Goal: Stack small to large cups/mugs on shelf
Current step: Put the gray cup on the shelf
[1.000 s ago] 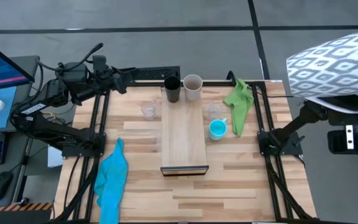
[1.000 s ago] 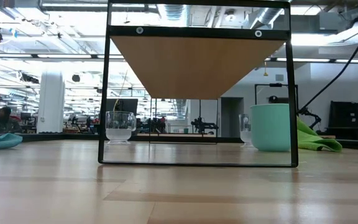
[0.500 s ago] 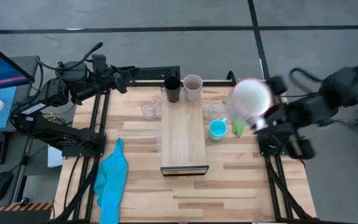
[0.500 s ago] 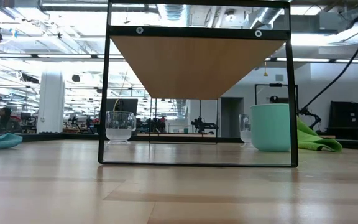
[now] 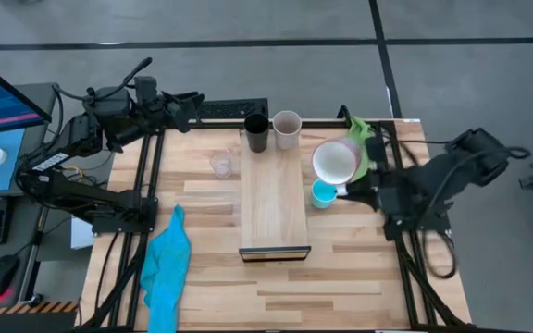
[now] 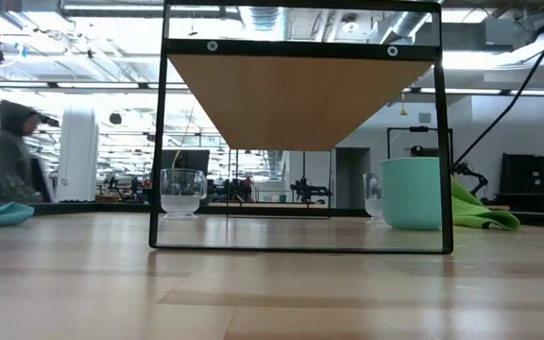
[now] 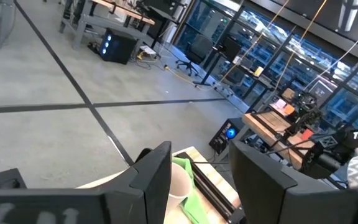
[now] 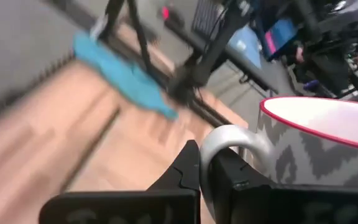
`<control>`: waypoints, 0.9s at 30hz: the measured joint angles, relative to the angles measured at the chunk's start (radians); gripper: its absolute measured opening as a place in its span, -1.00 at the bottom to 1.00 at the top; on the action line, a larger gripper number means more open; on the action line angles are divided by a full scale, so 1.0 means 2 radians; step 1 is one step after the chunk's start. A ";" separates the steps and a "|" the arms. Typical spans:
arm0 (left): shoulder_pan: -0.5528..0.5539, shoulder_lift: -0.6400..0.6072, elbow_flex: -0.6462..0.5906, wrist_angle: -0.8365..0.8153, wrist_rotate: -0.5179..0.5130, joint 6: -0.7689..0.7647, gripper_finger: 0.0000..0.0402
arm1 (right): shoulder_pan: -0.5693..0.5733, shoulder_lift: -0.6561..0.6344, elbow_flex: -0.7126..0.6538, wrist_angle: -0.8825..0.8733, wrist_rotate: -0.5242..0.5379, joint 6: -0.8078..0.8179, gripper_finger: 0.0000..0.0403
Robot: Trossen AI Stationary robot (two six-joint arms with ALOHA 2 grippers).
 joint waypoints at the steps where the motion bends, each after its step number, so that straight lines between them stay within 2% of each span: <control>1: 0.000 0.000 0.000 0.000 0.000 0.000 -0.25 | 0.000 0.005 0.000 -0.011 0.006 -0.013 -0.88; 6: 0.000 0.000 0.000 0.000 -0.005 0.000 -0.25 | 0.000 0.027 0.000 -0.047 0.060 -0.098 -0.88; 14: 0.000 0.000 0.000 0.000 -0.013 0.011 -0.25 | 0.003 0.042 0.000 -0.020 0.109 -0.180 -0.88; 17: 0.000 0.000 0.000 0.000 -0.013 0.011 -0.25 | 0.001 0.038 0.000 0.017 0.111 -0.160 -0.88; 27: 0.000 0.000 0.000 -0.011 -0.015 0.021 -0.25 | -0.017 0.009 -0.001 0.118 0.113 -0.007 -0.88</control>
